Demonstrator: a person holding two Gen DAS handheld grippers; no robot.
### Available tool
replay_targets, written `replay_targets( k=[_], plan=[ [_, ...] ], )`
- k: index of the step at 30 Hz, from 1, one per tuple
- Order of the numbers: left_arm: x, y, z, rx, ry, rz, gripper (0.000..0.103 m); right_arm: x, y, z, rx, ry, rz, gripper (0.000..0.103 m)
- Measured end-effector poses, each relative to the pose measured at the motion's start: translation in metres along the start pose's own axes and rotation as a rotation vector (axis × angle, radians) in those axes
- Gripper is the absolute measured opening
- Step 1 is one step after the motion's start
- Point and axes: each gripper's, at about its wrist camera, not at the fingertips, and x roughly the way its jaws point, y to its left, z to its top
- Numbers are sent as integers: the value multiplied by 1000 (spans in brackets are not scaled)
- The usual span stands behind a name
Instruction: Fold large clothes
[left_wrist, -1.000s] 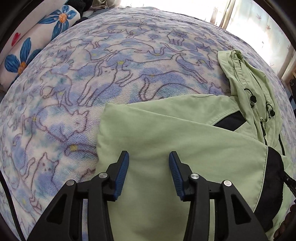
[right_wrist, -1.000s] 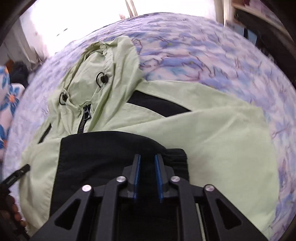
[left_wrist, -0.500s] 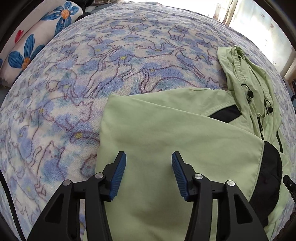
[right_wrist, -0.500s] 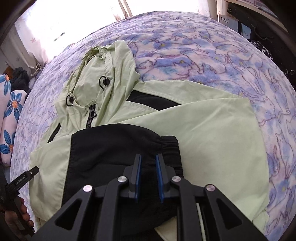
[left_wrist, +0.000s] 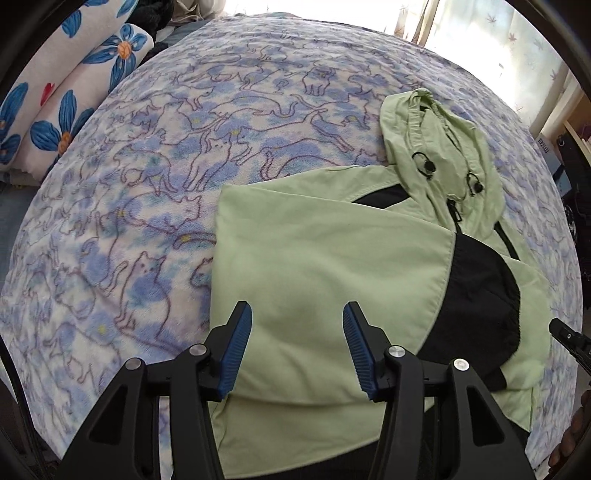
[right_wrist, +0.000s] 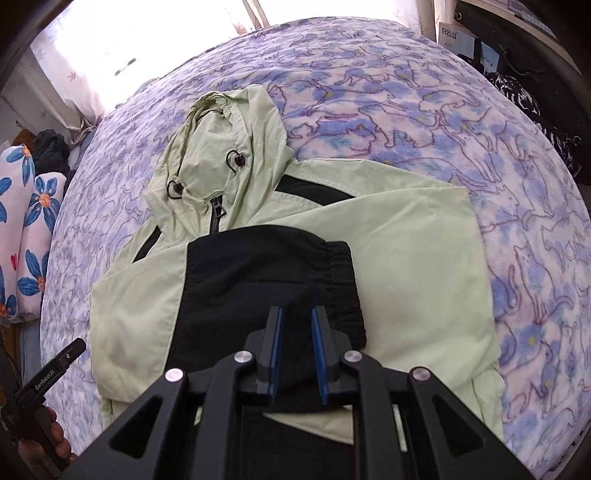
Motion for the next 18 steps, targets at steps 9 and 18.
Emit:
replay_targets(
  k=[9, 18],
  plan=[
    [-72, 20, -32, -22, -19, 19, 50, -51, -2, -27, -70, 28, -5, 19],
    [-127, 57, -80, -80, -30, 74, 66, -86, -15, -54, -168, 59, -10, 26]
  ],
)
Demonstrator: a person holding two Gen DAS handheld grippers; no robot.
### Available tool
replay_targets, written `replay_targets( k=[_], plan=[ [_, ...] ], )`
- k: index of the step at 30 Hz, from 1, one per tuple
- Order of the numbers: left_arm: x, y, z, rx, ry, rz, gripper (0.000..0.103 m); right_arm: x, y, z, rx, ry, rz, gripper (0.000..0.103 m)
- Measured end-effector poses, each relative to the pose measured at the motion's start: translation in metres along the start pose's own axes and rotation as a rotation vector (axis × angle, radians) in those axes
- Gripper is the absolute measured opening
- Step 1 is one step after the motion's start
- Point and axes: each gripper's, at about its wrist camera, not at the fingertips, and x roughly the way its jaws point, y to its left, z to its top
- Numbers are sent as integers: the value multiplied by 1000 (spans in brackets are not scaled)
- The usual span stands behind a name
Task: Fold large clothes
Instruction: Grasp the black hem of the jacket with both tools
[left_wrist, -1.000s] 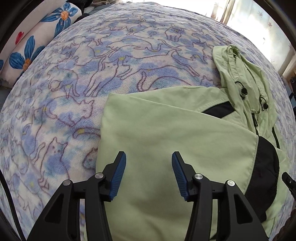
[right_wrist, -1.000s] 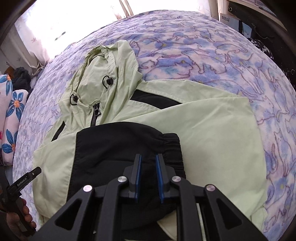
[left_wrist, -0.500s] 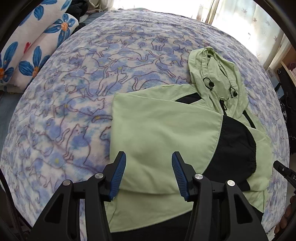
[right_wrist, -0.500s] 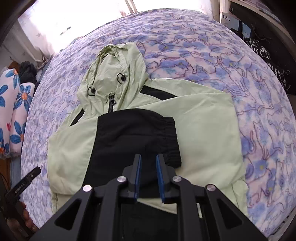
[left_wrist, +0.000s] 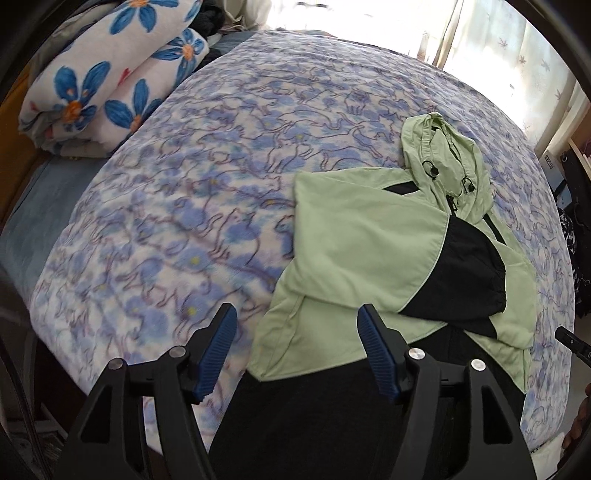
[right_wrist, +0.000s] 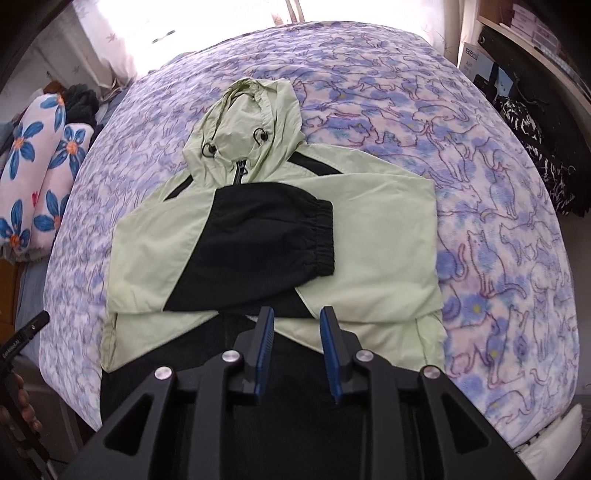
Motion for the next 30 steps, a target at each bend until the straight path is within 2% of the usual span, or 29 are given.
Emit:
replay_targets(
  k=[6, 13, 18, 24, 26, 30],
  plan=[
    [-21, 36, -38, -19, 41, 10, 67, -6, -10, -27, -44, 65, 12, 29],
    [-23, 84, -82, -67, 112, -14, 67, -11, -17, -57, -71, 103, 19, 30],
    [-10, 101, -114, -50, 179, -34, 67, -13, -25, -79, -49, 136, -2, 30],
    [19, 106, -157, -17, 302, -95, 67, -18, -34, -109, 21, 161, -11, 32],
    [25, 106, -170, -5, 330, -110, 67, -18, -38, -123, 58, 172, 0, 39],
    [39, 110, -194, -3, 368, -145, 67, -16, -46, -156, 116, 199, 6, 41]
  ],
)
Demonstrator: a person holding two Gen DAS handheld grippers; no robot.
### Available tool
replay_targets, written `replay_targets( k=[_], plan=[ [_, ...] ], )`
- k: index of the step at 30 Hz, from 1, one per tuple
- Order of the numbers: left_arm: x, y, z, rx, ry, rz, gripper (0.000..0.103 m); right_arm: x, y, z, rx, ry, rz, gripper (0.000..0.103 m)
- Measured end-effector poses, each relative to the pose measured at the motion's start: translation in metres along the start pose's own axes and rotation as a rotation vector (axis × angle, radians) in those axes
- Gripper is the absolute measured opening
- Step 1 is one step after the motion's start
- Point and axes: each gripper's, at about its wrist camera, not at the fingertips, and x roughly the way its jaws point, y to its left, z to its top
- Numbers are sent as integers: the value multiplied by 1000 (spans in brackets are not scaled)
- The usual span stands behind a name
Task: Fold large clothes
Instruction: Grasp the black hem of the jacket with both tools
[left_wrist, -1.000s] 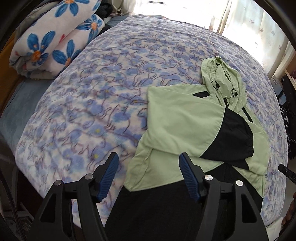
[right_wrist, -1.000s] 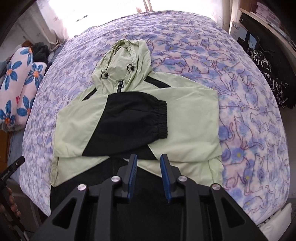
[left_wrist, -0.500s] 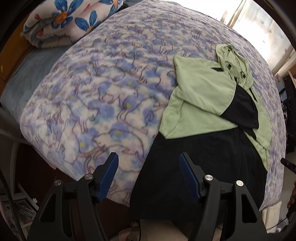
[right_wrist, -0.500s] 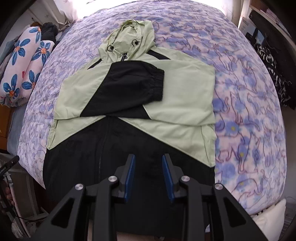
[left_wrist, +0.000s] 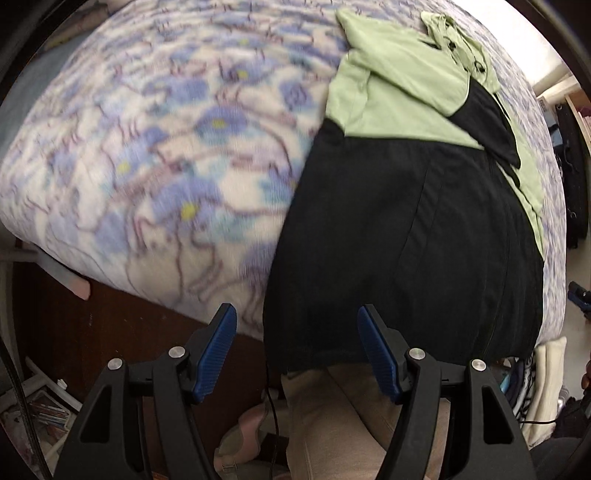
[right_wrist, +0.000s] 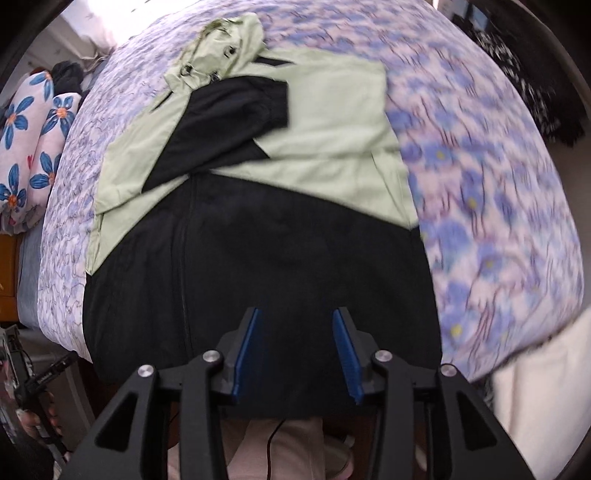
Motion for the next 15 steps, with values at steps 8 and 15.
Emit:
replay_targets(
  k=[8, 15],
  plan=[
    [33, 4, -19, 22, 20, -39, 67, 12, -31, -56, 97, 7, 0, 41],
    [55, -5, -21, 67, 30, -58, 67, 22, -76, -79, 124, -26, -37, 42]
  ],
)
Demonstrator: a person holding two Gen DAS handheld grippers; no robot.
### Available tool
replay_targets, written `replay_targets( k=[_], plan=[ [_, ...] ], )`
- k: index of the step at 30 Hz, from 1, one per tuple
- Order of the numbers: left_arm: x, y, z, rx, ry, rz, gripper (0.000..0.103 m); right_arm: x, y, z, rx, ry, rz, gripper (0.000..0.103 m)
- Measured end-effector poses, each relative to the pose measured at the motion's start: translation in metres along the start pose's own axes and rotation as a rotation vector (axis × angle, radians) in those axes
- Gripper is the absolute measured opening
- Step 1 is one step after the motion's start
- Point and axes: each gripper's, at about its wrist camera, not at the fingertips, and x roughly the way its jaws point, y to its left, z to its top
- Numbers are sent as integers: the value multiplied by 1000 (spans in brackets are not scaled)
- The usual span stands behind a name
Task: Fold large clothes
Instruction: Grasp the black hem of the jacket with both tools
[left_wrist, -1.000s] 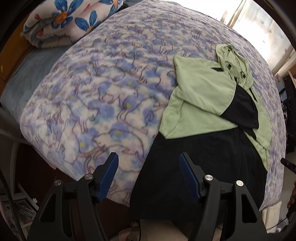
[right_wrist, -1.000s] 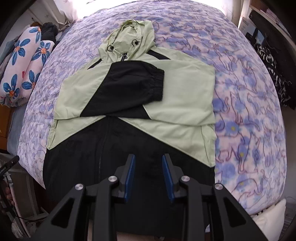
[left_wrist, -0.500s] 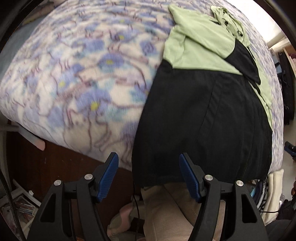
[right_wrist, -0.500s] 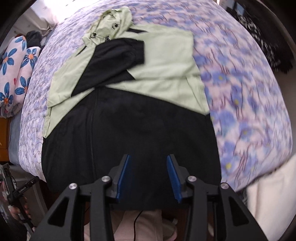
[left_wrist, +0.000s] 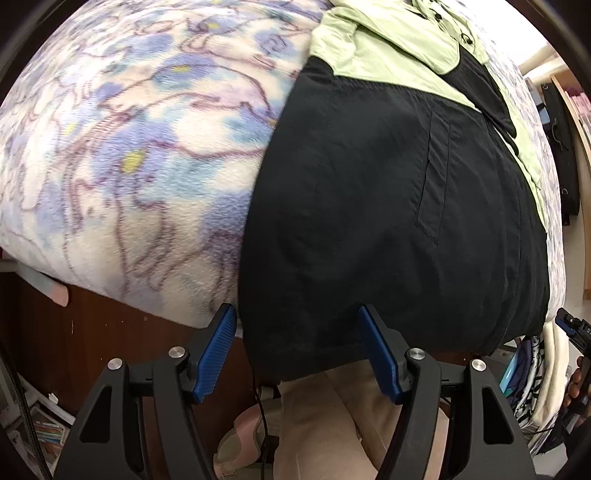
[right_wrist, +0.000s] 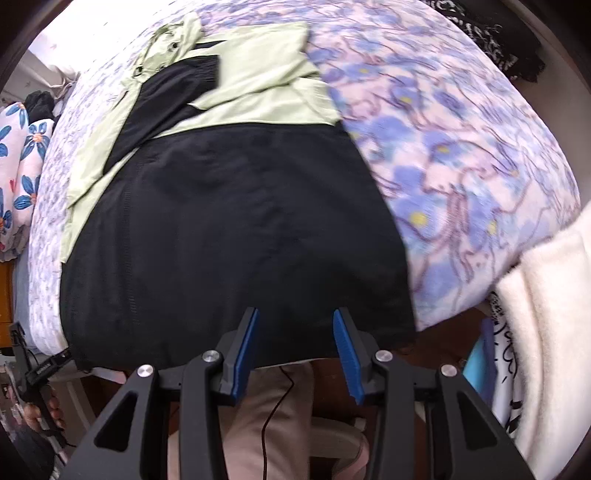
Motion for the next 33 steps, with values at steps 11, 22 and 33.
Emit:
replay_targets(
  k=[11, 22, 33],
  plan=[
    [17, 1, -1, 0, -11, 4, 69, 34, -57, 7, -6, 5, -32, 42],
    [31, 2, 3, -43, -3, -32, 92, 58, -61, 11, -55, 27, 47, 53],
    [29, -7, 10, -24, 47, 37, 30, 48, -18, 8, -146, 42, -16, 12]
  ],
)
